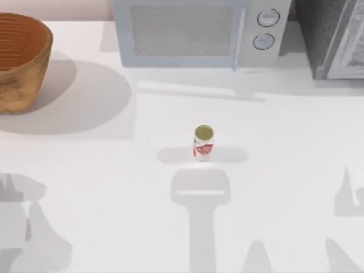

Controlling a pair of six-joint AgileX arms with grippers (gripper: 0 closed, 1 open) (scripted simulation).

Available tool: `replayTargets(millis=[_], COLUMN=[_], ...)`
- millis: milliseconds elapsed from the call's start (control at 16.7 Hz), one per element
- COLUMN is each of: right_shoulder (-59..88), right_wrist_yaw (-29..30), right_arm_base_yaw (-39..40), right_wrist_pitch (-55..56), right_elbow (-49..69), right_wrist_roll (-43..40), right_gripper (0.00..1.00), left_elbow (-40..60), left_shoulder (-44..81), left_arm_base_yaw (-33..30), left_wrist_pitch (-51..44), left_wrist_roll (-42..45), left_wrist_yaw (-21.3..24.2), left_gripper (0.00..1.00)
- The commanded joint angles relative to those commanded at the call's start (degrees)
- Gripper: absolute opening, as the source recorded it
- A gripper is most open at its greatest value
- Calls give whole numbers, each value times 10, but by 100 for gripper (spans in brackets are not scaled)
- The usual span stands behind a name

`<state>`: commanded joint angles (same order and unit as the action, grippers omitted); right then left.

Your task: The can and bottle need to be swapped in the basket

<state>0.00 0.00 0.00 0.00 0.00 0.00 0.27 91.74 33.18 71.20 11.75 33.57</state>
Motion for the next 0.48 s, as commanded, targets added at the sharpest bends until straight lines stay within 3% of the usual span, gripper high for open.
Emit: replayTargets(millis=[480], right_shoulder=[0], right_wrist_yaw=[0], right_arm_base_yaw=[0], right_wrist_pitch=[0], right_elbow=[0], right_wrist_roll=[0], right_gripper=[100], left_elbow=[86], left_shoulder=[143], left_arm_base_yaw=[-73], left_wrist_pitch=[69], left_wrist_roll=[-27], left_wrist_yaw=[-67], left_gripper=[100])
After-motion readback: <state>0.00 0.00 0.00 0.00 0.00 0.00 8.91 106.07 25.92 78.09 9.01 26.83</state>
